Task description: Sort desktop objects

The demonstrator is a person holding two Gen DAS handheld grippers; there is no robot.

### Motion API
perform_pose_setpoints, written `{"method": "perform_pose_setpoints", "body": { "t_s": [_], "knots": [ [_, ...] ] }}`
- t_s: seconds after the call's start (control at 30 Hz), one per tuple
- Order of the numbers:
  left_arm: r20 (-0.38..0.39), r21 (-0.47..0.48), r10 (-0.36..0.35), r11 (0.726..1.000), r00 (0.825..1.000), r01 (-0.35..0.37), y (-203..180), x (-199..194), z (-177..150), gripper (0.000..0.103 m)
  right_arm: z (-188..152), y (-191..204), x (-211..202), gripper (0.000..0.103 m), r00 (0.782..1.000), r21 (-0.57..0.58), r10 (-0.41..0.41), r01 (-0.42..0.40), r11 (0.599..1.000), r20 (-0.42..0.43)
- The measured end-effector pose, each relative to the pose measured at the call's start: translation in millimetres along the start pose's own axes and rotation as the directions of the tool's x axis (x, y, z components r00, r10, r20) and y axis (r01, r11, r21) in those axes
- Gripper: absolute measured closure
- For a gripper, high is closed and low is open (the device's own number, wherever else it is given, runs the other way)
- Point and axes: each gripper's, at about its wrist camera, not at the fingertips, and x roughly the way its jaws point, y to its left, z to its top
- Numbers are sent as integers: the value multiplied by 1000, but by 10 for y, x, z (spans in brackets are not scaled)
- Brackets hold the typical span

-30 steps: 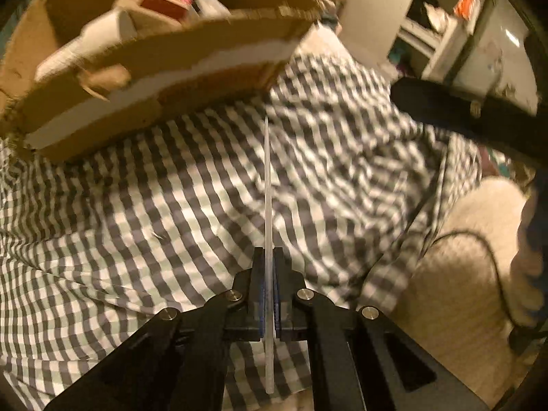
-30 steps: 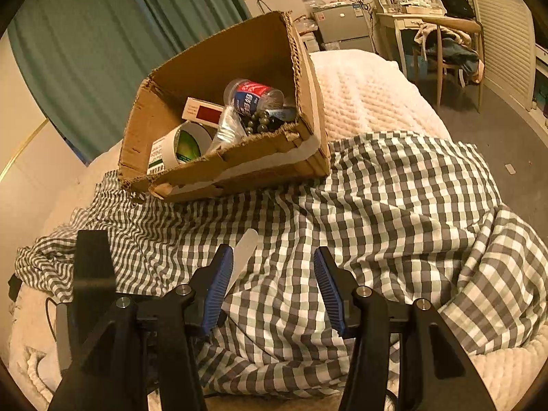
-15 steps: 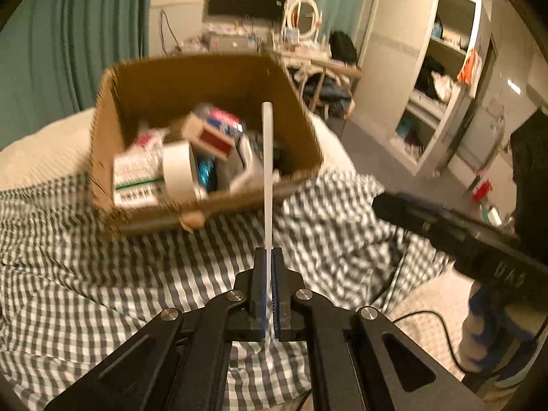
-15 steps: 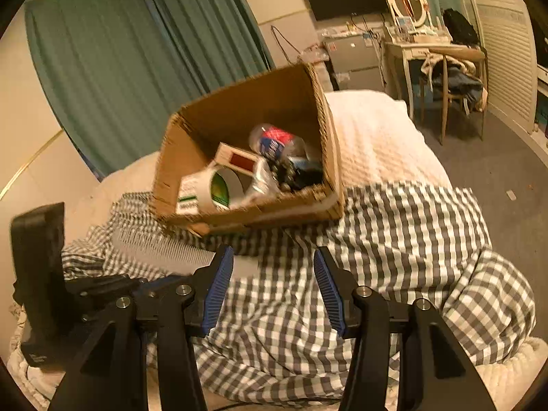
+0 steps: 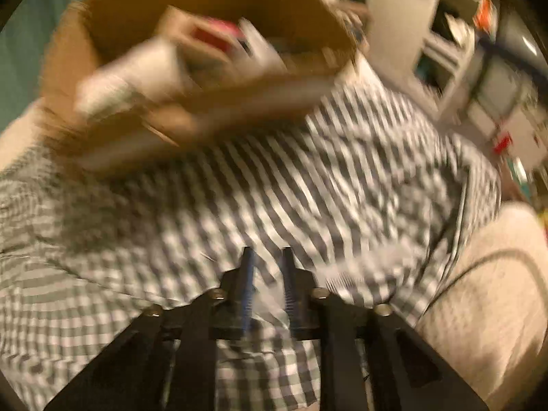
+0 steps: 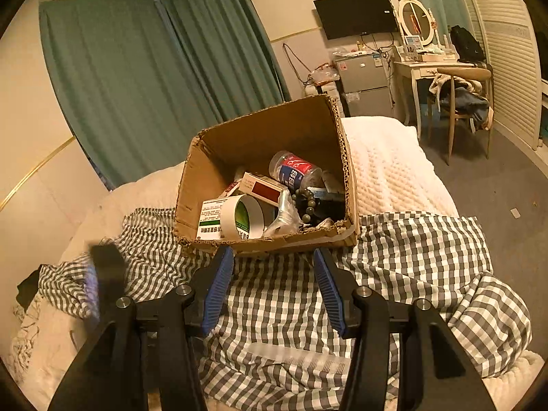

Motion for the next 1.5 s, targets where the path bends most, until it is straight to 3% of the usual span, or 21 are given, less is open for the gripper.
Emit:
{"method": "perform_pose_setpoints", "body": {
  "t_s": [0.17, 0.23, 0.33, 0.4, 0.43, 0.47, 0.57, 0.7, 0.83, 1.13, 1.27, 1.5],
  "knots": [
    [-134, 219, -14, 975, 991, 44, -332, 430, -136, 47, 27, -99, 31, 54, 1000, -11, -10, 10, 1000, -2],
    [-163, 282, -8, 958, 987, 54, -432, 564, -155, 41, 45, -165, 75, 54, 1000, -5, -14, 14, 1000, -9],
    [-134, 320, -14, 946, 991, 57, -518, 654, -129, 40, 78, -244, 131, 54, 1000, 4, -19, 19, 1000, -12],
    [-114, 337, -38, 939, 993, 74, -544, 677, -111, 50, 117, -287, 191, 54, 1000, 10, -20, 20, 1000, -14],
    [-125, 314, -77, 943, 989, 112, -524, 682, -87, 79, 139, -303, 216, 54, 1000, 12, -20, 20, 1000, -13],
    [-119, 288, -93, 950, 988, 124, -495, 665, -58, 88, 163, -312, 237, 54, 1000, 12, -21, 21, 1000, -12],
    [-69, 227, -102, 967, 992, 115, -410, 557, 11, 100, 268, -295, 286, 54, 1000, -1, -15, 15, 1000, 1],
    [44, 122, -111, 987, 993, 105, -251, 227, 142, 100, 434, -251, 332, 54, 1000, -17, 2, -2, 1000, 25],
    [158, 37, -124, 992, 980, 119, -70, -146, 319, 100, 571, -197, 353, 54, 998, -31, 25, -24, 999, 50],
    [361, 18, -193, 980, 913, 200, 52, -911, 826, 100, 838, 18, 399, 54, 992, -79, 72, -64, 995, 108],
    [419, -8, -148, 986, 896, 167, 266, -996, 1134, 100, 962, 73, 435, 59, 988, -106, 71, -57, 993, 136],
    [424, -104, 11, 994, 906, 37, 733, -696, 1619, 100, 1127, 1, 814, 59, 991, -98, 48, -35, 995, 126]
  ]
}}
